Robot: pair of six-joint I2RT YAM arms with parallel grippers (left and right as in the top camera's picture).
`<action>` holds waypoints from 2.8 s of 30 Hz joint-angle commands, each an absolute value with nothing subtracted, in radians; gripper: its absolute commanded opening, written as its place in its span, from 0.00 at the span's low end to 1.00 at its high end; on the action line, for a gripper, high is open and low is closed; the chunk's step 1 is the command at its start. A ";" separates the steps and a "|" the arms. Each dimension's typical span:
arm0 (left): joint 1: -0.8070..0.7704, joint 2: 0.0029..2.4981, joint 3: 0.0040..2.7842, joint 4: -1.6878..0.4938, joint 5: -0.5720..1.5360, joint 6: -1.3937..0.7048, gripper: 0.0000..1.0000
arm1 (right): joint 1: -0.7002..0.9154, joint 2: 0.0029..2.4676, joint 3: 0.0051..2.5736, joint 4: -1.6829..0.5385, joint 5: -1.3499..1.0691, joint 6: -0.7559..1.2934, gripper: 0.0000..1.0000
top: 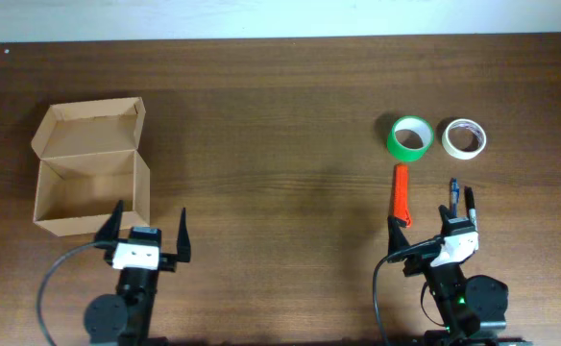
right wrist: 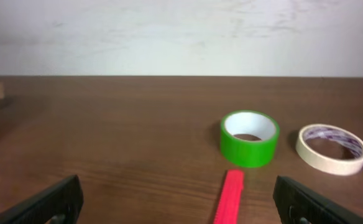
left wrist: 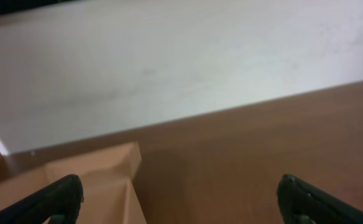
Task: Pack container
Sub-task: 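Reach the left gripper to the cardboard box's near wall and grasp it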
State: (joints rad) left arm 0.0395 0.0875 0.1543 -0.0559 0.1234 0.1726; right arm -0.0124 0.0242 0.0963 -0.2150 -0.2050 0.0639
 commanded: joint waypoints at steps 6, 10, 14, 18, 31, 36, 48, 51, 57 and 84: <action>0.040 0.522 0.598 -0.208 0.105 0.216 1.00 | -0.050 0.392 0.432 -0.269 -0.101 0.095 0.99; 0.040 0.800 0.932 -0.391 0.105 0.242 1.00 | -0.129 0.753 0.795 -0.459 -0.179 -0.006 0.99; 0.048 1.028 1.221 -0.587 0.110 0.241 1.00 | -0.198 1.063 1.200 -0.709 -0.254 -0.022 0.99; 0.048 1.181 1.415 -0.723 0.103 0.241 1.00 | -0.204 1.276 1.490 -0.895 -0.259 0.001 0.99; 0.086 1.341 1.464 -0.771 0.114 0.181 1.00 | -0.204 1.520 1.659 -1.097 -0.307 0.008 0.99; 0.157 1.493 1.464 -0.882 0.145 0.113 1.00 | -0.204 1.543 1.659 -1.112 -0.307 0.009 0.99; 0.170 1.693 1.464 -0.964 0.128 0.130 0.75 | -0.204 1.546 1.659 -1.112 -0.302 0.035 0.99; 0.170 1.725 1.464 -0.987 0.048 0.117 0.74 | -0.204 1.546 1.659 -1.112 -0.276 0.035 0.99; 0.170 1.796 1.464 -1.040 0.040 0.117 0.70 | -0.204 1.546 1.659 -1.112 -0.234 0.035 0.99; 0.187 1.956 1.515 -1.118 0.057 0.081 0.02 | -0.204 1.546 1.659 -1.112 -0.224 0.039 0.99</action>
State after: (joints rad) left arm 0.1829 1.9415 1.4704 -1.0939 0.0074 0.1074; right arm -0.1989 1.5402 1.6386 -1.1114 -0.2356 0.0269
